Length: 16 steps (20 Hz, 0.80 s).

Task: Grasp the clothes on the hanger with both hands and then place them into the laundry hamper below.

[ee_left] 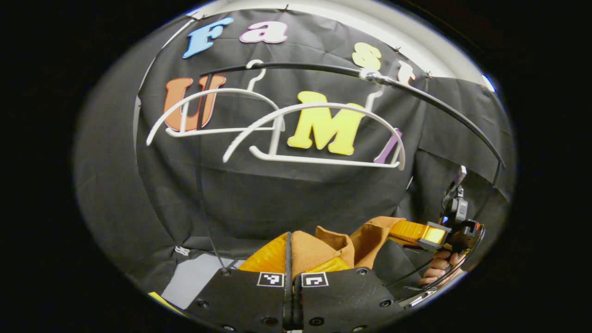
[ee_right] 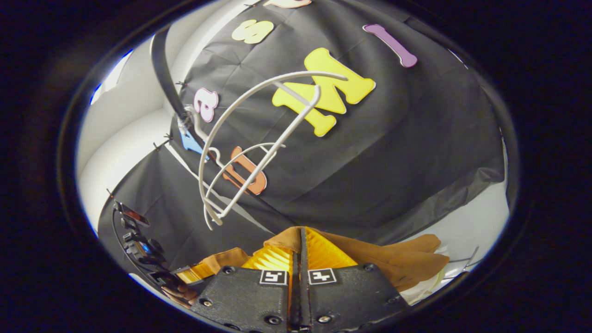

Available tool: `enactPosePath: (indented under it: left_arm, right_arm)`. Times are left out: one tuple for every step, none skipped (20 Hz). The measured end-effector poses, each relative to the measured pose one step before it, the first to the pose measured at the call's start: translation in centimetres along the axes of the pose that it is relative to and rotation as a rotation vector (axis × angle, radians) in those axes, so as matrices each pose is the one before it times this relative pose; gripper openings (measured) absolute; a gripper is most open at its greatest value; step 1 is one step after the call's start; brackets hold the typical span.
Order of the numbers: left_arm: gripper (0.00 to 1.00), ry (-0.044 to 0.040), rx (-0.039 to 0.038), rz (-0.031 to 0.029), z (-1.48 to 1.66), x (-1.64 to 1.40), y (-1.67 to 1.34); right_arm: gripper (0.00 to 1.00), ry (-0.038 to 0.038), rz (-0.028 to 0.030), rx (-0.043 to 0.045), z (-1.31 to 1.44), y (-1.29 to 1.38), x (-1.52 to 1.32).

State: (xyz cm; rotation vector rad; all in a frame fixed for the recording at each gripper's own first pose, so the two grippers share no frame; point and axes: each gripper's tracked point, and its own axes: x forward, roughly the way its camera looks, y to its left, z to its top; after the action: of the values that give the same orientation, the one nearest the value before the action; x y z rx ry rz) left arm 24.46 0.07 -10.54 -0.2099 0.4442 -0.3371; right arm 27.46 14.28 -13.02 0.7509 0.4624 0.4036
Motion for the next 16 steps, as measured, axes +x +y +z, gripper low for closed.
enactPosePath:
  left_arm:
    - [0.0,0.00194,0.00748,-0.01708,0.165,-0.12,-0.747]
    - [0.0,-0.00146,0.00559,-0.01392,0.37,-0.204,-0.709]
    - [0.0,0.00132,0.00421,-0.01704,0.356,-0.264,-0.688]
    - [0.0,-0.00198,0.00407,-0.01465,0.195,-0.529,-0.687]
    - [0.0,-0.00146,0.00307,-0.01367,0.26,-0.443,-0.342]
    - [0.0,0.00234,0.00326,-0.01359,0.251,-0.424,-0.401]
    - [0.0,0.00309,0.00457,-0.00732,-0.016,-0.202,-0.215]
    - [0.0,0.01199,0.00494,-0.00655,-0.476,-0.043,-0.106]
    - [0.0,0.00787,0.00904,-0.00083,-0.505,-0.006,0.021]
    - [0.0,0.01616,0.00935,-0.00186,-0.875,-0.007,-0.003]
    - [0.0,0.00848,0.00987,-0.00181,-0.852,0.103,0.066]
    - [0.0,0.01352,0.0054,-0.00588,-0.963,0.278,0.031]
    - [0.0,0.0134,-0.00107,-0.00655,-1.011,0.409,0.155]
    - [0.0,0.01718,0.00043,-0.0022,-1.051,0.477,0.189]
    - [0.0,0.01661,0.00265,0.0037,-1.044,0.382,0.338]
    - [0.0,0.01904,0.00397,0.00428,-1.169,0.365,0.322]
  right_arm:
    - [0.04,0.00197,0.01197,-0.00088,-0.064,0.79,-0.148]
    - [0.04,0.00934,0.01848,-0.00771,-0.255,0.963,-0.226]
    - [0.04,-0.00028,0.01372,-0.00652,-0.041,1.026,-0.274]
    - [0.04,0.00389,0.01989,-0.01072,-0.096,1.0,-0.246]
    - [0.03,-0.00423,0.0144,-0.00608,0.091,0.825,-0.284]
    - [0.04,0.00247,0.01583,-0.00328,-0.182,0.623,-0.135]
    - [0.04,0.00456,0.00862,0.00299,-0.37,0.297,-0.06]
    - [0.04,0.00847,0.00635,0.00169,-0.281,0.089,0.041]
    - [0.03,0.01141,0.0007,-0.00483,-0.593,-0.046,0.173]
    - [0.04,0.01328,-0.00723,-0.00286,-0.654,-0.389,0.222]
    - [0.04,0.01806,-0.00887,-0.00106,-1.103,-0.608,0.1]
    - [0.04,0.01327,-0.01147,0.00593,-0.798,-0.724,0.173]
    - [0.04,0.01787,-0.00966,0.0042,-0.854,-0.762,0.22]
    - [0.04,0.01271,-0.01645,0.00403,-0.657,-0.949,0.411]
    - [0.04,0.02132,-0.01389,-0.00188,-1.0,-0.863,0.526]
    - [0.03,0.01568,-0.02323,0.00013,-0.698,-0.974,0.453]
